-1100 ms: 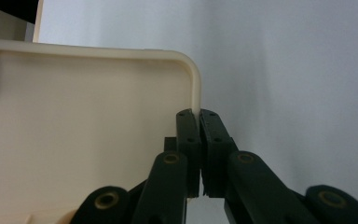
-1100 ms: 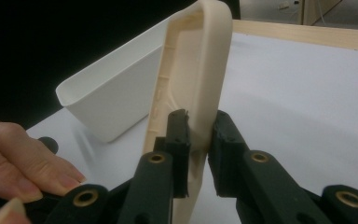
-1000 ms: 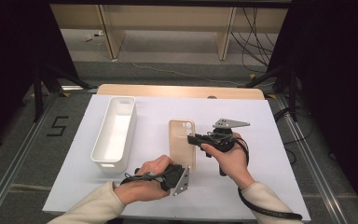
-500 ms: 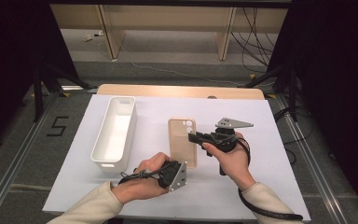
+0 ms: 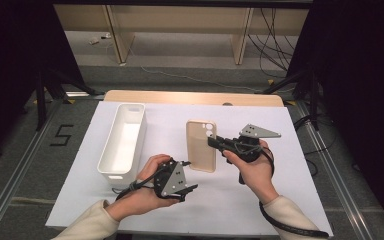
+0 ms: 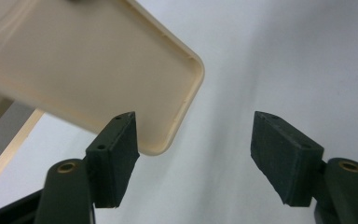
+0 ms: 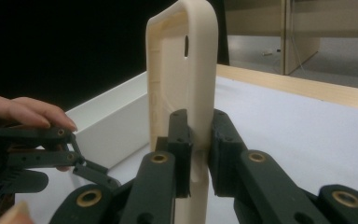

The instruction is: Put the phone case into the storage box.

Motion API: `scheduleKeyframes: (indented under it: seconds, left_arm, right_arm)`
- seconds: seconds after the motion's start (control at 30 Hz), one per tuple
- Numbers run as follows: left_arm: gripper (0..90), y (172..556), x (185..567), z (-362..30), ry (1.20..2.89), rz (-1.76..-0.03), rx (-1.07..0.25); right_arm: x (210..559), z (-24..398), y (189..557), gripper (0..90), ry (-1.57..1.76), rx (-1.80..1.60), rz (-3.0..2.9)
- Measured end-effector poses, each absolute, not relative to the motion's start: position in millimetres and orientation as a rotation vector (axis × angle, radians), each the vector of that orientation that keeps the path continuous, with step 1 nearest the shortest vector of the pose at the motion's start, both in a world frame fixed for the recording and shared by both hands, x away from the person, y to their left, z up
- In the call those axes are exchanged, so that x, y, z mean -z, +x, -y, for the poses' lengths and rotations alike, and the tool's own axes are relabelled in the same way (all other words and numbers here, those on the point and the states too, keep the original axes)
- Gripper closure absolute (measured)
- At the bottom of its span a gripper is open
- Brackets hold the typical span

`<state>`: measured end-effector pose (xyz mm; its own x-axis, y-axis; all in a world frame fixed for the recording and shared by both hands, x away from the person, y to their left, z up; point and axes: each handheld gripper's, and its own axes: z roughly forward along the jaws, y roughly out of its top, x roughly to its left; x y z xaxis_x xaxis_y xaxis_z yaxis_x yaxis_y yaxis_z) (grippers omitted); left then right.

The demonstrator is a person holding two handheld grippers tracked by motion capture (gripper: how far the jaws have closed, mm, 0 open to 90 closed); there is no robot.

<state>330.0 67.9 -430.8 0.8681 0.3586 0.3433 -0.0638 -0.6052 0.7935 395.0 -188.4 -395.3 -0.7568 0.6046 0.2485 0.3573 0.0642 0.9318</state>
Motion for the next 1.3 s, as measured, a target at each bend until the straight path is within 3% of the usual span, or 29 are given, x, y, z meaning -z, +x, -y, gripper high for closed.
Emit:
scheduleKeyframes:
  seconds: [0.33, 1.3]
  left_arm:
    - [23.3, 331.6, 430.0, -86.5, 2.025, -0.369, -0.53]
    - [22.8, 338.9, 428.8, -100.4, 1.936, -0.506, -0.513]
  right_arm:
    - [395.1, 196.2, 393.2, 81.4, 0.909, -1.846, -2.125]
    - [401.5, 216.6, 376.5, 81.2, 0.853, -1.877, -2.067]
